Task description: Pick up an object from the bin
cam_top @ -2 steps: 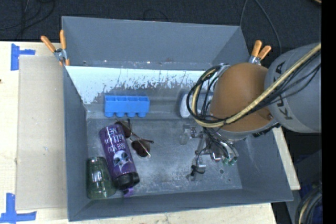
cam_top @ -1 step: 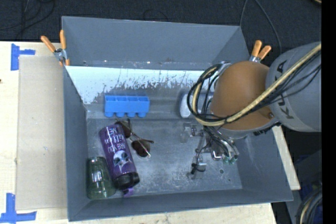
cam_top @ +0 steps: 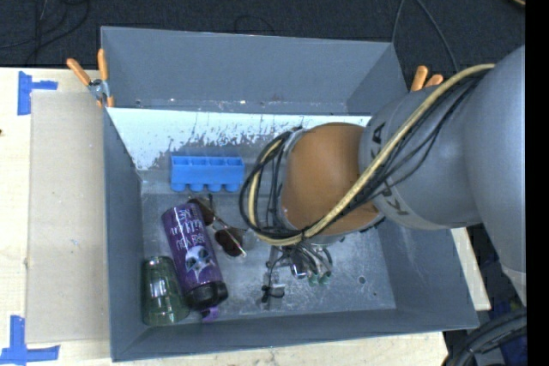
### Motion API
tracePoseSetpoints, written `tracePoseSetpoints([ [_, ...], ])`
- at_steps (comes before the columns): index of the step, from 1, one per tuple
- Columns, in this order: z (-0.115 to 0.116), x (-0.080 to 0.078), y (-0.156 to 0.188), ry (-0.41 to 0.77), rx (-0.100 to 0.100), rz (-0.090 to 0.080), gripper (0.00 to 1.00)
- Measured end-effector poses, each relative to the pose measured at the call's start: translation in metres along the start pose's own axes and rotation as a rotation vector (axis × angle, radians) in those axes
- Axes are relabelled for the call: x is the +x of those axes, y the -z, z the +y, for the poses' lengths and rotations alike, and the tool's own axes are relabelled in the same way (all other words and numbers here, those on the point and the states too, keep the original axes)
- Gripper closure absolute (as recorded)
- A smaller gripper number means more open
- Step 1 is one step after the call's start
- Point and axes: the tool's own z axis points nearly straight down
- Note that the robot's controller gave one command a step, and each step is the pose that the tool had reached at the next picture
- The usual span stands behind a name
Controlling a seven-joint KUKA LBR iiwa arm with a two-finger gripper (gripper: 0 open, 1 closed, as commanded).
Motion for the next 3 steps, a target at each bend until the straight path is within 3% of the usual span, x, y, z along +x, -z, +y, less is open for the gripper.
tracePoseSetpoints([
  [1, 0.045, -0.009, 0.029, 0.158, 0.0, -0.007, 0.0],
  [2, 0.082, -0.002, 0.001, 0.511, 0.0, 0.003, 0.0],
  [3, 0.091, -0.007, -0.055, 0.633, 0.006, 0.002, 0.0],
])
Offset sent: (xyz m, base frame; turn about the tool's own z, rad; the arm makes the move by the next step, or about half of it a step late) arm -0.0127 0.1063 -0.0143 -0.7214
